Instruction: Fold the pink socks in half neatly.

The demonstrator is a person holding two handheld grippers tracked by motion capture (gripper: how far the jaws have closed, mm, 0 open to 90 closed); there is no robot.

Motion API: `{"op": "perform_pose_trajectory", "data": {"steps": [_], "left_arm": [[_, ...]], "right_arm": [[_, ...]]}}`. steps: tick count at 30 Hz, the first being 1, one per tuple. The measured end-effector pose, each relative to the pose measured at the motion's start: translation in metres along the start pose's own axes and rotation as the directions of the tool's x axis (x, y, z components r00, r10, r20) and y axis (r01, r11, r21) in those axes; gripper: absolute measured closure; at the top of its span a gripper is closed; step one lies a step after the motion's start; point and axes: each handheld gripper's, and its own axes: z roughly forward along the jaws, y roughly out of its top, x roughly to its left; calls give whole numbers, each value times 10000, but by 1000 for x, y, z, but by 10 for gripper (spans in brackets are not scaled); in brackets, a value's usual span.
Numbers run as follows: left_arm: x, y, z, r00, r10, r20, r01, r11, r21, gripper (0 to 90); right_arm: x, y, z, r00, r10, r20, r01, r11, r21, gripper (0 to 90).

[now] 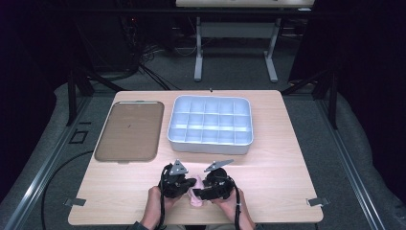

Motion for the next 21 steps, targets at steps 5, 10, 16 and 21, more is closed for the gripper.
{"op": "perform_pose_trajectory", "data": {"steps": [5,10,16,21], "left_arm": [[2,-1,0,9999,-84,81,85,10000,-38,900],[3,-1,-1,9999,-65,109,65,10000,7,900],[5,-2,-2,9998,-115,160,116,9999,-44,899],[7,-2,-2,9995,-188,269,189,9998,-15,899]], "right_arm": [[4,2,7,9984,-183,541,170,9996,238,417],[7,7,8,9979,-331,565,291,9971,705,468],[5,7,9,9998,-179,78,173,9975,687,574],[0,11,9,9995,-66,-306,96,9951,984,636]]}}
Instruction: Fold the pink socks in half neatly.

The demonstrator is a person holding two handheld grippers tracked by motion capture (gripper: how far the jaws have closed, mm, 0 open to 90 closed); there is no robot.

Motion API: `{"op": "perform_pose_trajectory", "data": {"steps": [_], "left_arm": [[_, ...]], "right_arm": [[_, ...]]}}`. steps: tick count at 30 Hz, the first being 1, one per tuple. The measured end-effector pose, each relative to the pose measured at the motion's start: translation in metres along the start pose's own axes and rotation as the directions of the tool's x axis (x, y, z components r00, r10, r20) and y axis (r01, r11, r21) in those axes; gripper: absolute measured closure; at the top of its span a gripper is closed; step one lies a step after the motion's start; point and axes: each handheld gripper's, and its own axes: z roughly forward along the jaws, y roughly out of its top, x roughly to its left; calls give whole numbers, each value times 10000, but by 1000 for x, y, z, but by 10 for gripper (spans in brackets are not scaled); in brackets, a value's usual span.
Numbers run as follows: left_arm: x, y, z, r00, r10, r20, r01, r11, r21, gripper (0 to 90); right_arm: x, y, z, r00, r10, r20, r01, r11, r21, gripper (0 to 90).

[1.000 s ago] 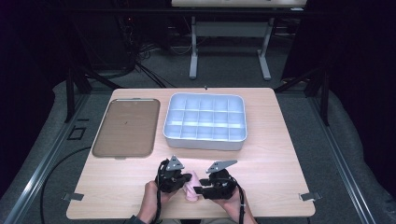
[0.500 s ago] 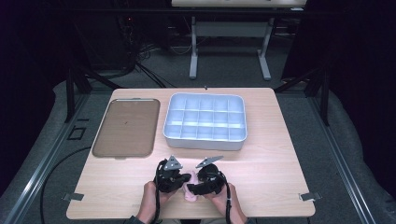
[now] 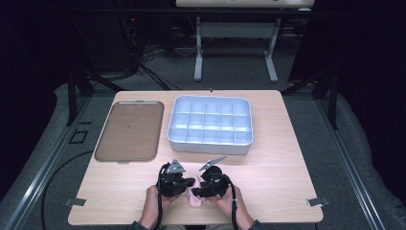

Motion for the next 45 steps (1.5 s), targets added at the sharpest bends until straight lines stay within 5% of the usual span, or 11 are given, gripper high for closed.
{"op": "perform_pose_trajectory", "data": {"steps": [6,10,14,17,25,30,34,40,45], "left_arm": [[4,-1,-4,9997,-162,169,165,9997,-167,897],[7,-1,-10,9988,-351,328,367,9981,-501,814],[12,0,-17,9984,-527,-205,512,9964,-668,719],[17,-1,-19,9947,-819,-626,775,9946,-691,532],[32,-13,-26,9851,-953,-1433,887,9947,-517,327],[43,-27,-29,9754,-1043,-1943,999,9945,-324,243],[53,-40,-31,9611,-1168,-2504,1143,9931,-242,189],[55,-50,-32,9387,-856,-3340,766,9963,-401,149],[56,-51,-30,9385,-855,-3345,733,9961,-491,108]], "right_arm": [[-4,1,1,9991,144,-396,-144,9999,5,713],[-1,1,0,9998,-101,-177,101,9999,9,734],[-2,0,1,9996,-118,-271,114,9998,-153,735],[-2,-1,1,9994,-149,-307,143,9997,-223,734],[-2,-1,0,9994,-268,-211,264,9995,-192,734],[-2,-1,0,9993,-310,-222,305,9994,-183,734],[-2,-2,0,9992,-282,-269,275,9993,-257,734],[-2,-3,0,9989,-268,-380,253,9989,-386,734],[-3,-3,0,9990,-272,-366,258,9989,-390,734]]}}
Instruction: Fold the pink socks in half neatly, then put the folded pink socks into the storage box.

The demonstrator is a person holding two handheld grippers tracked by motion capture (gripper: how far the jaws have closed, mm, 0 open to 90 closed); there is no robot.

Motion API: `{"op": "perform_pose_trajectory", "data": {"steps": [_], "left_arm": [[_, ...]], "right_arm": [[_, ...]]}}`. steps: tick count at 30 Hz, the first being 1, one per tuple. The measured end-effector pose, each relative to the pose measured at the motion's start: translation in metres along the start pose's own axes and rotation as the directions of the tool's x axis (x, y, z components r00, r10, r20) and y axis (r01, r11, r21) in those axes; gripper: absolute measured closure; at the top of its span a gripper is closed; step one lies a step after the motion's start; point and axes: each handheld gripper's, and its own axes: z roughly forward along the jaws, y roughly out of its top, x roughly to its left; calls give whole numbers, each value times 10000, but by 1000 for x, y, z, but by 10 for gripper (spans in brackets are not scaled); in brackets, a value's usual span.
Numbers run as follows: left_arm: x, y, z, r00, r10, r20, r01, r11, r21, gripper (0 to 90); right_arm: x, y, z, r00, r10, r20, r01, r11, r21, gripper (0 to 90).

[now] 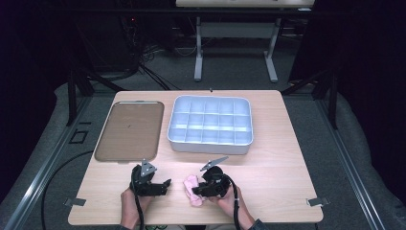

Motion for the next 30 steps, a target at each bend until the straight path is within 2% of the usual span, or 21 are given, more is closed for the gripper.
{"op": "perform_pose_trajectory", "data": {"steps": [15,22,25,30], "left_arm": [[0,0,0,10000,50,38,-50,10000,5,87],[0,0,0,10000,42,31,-42,10000,1,88],[0,-1,0,10000,75,22,-75,10000,28,88],[0,-1,0,10000,80,20,-80,10000,15,88]], "right_arm": [[-2,-1,0,9998,111,-138,-111,9999,-47,733],[-1,0,0,9999,128,-38,-128,9999,6,734],[-2,1,0,9999,71,-104,-69,9999,116,734],[-4,-1,0,9994,184,-293,-185,9998,-27,735]]}}
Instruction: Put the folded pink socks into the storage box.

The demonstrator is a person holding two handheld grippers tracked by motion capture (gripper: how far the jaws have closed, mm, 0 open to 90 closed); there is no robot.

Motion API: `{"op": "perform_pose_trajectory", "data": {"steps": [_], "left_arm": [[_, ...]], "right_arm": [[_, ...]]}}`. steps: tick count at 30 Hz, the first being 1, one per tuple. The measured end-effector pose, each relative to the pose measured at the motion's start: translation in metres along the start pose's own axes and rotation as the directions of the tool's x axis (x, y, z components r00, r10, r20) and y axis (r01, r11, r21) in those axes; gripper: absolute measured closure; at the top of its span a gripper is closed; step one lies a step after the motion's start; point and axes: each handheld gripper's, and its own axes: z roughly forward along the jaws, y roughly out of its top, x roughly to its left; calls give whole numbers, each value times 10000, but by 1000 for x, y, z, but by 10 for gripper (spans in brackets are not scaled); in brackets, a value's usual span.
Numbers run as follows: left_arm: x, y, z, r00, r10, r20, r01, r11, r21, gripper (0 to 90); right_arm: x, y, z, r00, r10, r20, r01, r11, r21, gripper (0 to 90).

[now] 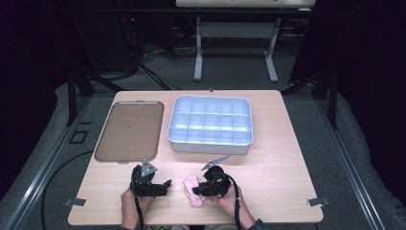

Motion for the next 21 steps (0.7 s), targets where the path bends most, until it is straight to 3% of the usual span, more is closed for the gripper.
{"op": "perform_pose_trajectory", "data": {"steps": [4,11,21], "left_arm": [[0,0,0,10000,-7,6,7,10000,-6,89],[0,0,0,10000,-9,-29,9,10000,-28,89],[0,0,0,10000,-8,-33,8,10000,-22,89]], "right_arm": [[1,-1,0,9999,-100,105,100,9999,-15,740],[-2,-3,-1,9997,-24,-225,18,9996,-268,751],[-1,-5,-6,9995,-157,-288,140,9981,-593,758]]}}
